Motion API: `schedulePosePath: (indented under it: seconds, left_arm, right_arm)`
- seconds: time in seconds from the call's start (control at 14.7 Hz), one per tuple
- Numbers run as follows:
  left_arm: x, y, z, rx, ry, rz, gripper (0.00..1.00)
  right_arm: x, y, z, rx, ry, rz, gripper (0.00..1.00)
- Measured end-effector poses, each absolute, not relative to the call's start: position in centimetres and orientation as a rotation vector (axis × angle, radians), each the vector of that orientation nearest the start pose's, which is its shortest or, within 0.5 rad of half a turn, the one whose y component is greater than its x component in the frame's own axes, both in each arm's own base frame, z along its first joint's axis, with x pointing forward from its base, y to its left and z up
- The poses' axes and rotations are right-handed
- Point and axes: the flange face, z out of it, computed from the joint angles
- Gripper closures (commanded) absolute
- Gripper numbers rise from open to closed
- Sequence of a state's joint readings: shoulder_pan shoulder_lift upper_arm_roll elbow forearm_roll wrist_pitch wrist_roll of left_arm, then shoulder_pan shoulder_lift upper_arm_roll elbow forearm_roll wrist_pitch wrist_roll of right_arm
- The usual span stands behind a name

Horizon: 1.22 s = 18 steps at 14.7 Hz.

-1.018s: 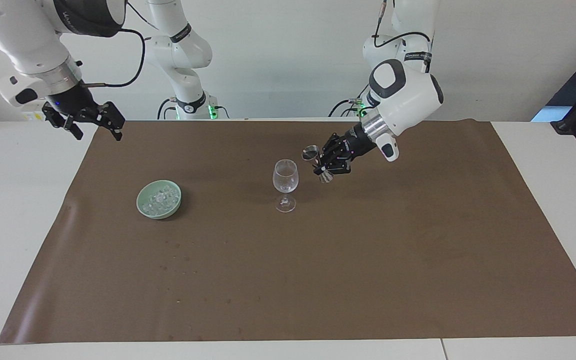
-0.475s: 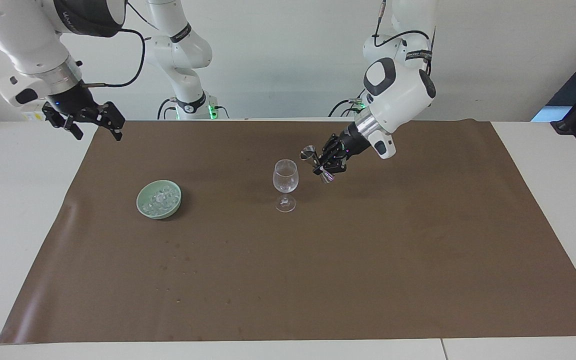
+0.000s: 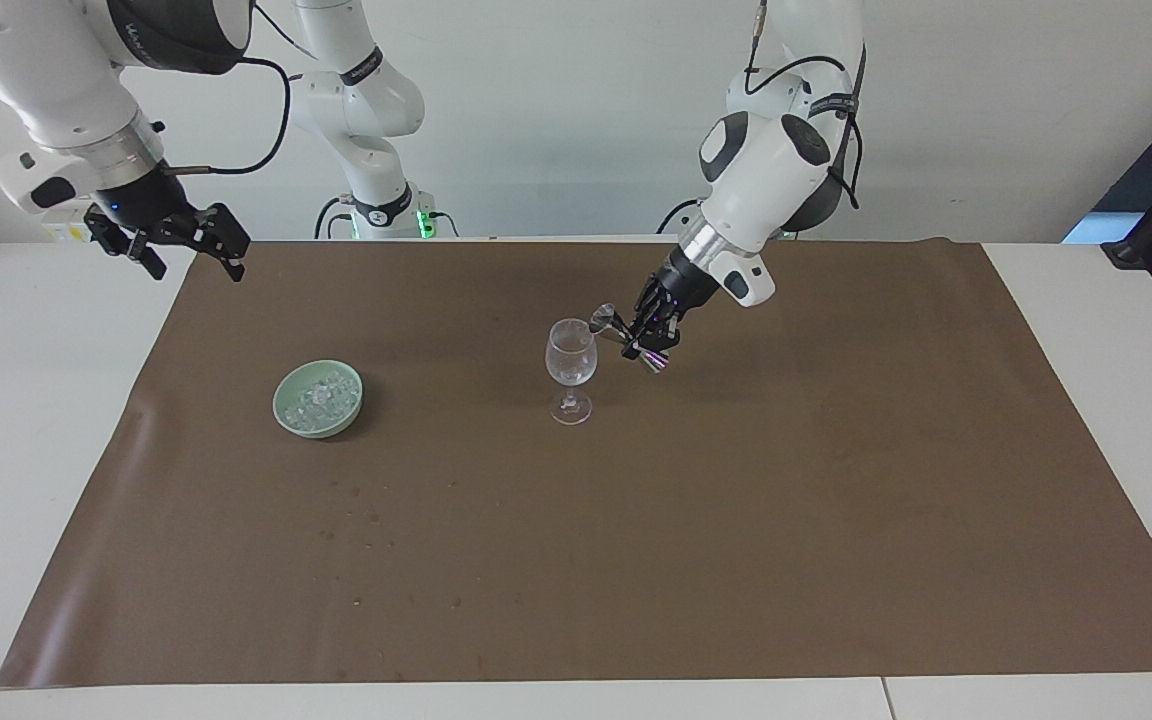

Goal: Pour wine and add ice with both arms
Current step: 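Lift the metal jigger with the left gripper and carry it over the cup, then tilt the jigger with the left gripper to pour into the clear cup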

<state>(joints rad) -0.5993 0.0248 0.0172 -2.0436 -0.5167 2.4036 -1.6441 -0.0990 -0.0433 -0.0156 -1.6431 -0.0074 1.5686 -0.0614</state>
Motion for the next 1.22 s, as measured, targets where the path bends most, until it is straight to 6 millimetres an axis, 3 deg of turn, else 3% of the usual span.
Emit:
schedulePosePath:
  seconds: [0.61,1.22]
  left_arm:
    - [48.0,-35.1,46.4,-2.841,-2.078,0.082,1.0]
    - [46.6,-37.5,47.9,-2.848,-1.93,-0.198,1.0]
  right_arm:
    - [53.6,-6.3,61.4,-3.144,0.083,0.05,0.0]
    - [53.6,-6.3,61.4,-3.144,0.083,0.05,0.0]
